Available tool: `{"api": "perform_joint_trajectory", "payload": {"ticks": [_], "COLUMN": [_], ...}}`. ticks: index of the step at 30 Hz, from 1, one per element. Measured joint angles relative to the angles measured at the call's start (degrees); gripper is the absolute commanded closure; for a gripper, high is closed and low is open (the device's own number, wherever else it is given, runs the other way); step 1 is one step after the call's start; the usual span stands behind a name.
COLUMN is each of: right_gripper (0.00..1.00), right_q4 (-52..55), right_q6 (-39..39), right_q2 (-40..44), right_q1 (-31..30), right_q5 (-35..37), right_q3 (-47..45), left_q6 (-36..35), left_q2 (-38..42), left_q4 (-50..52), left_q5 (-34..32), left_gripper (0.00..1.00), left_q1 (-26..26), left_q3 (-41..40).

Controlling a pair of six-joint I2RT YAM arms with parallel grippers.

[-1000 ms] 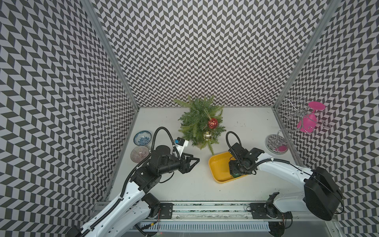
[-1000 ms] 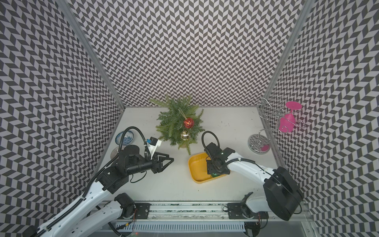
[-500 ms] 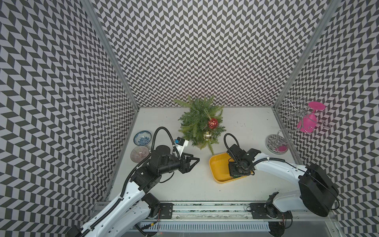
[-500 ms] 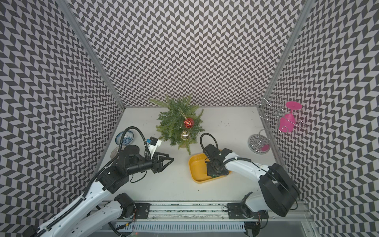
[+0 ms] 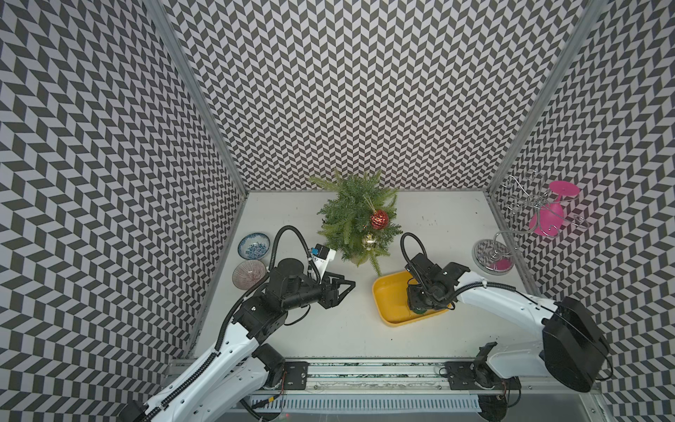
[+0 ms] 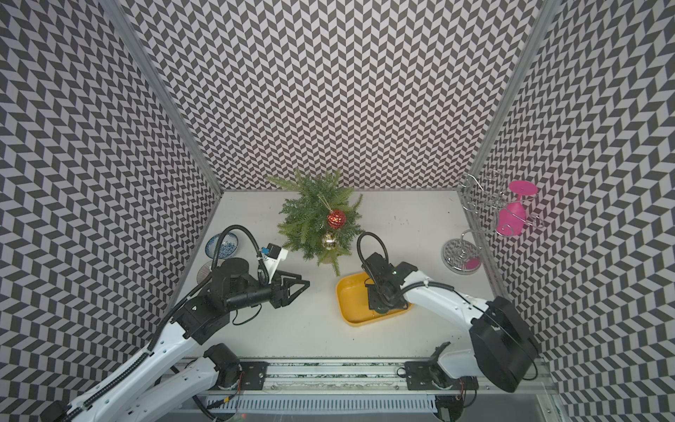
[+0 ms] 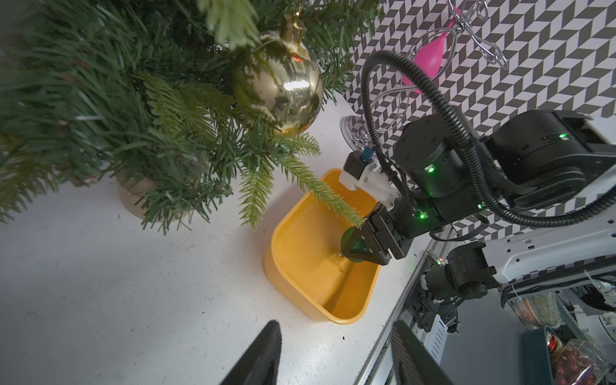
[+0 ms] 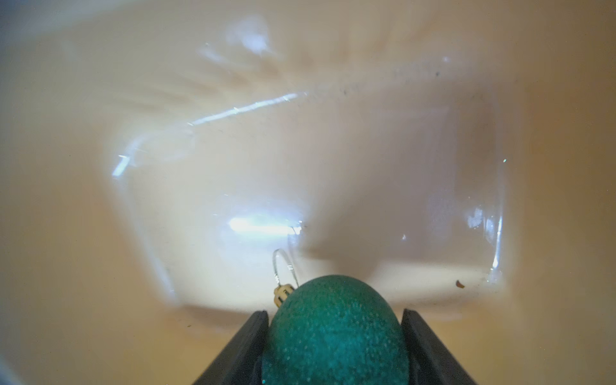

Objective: Decorate the small christmas tree with ornaments
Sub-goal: Pick up an ornament from the container.

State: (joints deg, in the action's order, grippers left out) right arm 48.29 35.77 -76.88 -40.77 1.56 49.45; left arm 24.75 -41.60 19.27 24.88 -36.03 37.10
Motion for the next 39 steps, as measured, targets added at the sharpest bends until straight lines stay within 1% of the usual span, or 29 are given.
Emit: {"api": "perform_joint_trajectory", "payload": {"ticks": [6, 12, 19, 25, 31, 37, 39], "right_gripper": [0.39, 0.39, 0.40, 0.40, 0.41, 0.41, 0.41], "right_q4": [0.13, -0.15, -0.66, -1.14, -1.62, -2.12, -2.21], "right_q6": [-0.92, -2.73, -4.74, -6.05, -6.97, -7.93, -8.31], "right_q2": [6.36, 11.74, 14.91, 15.08, 13.53, 8.90, 7.67], "right_q1": [0.00, 0.00, 0.00, 0.00, 0.00, -0.44, -0.83], "right_q5": [-1.66, -6.03, -9.81, -12.46, -14.93, -16.90, -17.42], "right_q3": [5.99, 9.73, 14.58, 19.10, 23.56, 29.68, 31.58], "left_q6": [0.92, 2.34, 3.78, 5.20, 6.80, 7.50, 7.65], "left_q2": [0.00, 0.07, 0.11, 0.24, 0.44, 0.48, 0.48], "left_q4": [-0.37, -1.92, -4.22, -5.97, -8.52, -9.20, -9.20], "left_q5": [-0.90, -1.27, -0.90, 1.11, 4.44, 6.29, 6.43], "left_gripper": [0.45, 0.46, 0.50, 0.55, 0.61, 0.62, 0.60], "left_q1": [0.00, 0.07, 0.68, 2.40, 5.84, 9.86, 11.10], "left_q3": [1.11, 4.02, 5.22, 5.22, 5.22, 5.22, 5.22]}}
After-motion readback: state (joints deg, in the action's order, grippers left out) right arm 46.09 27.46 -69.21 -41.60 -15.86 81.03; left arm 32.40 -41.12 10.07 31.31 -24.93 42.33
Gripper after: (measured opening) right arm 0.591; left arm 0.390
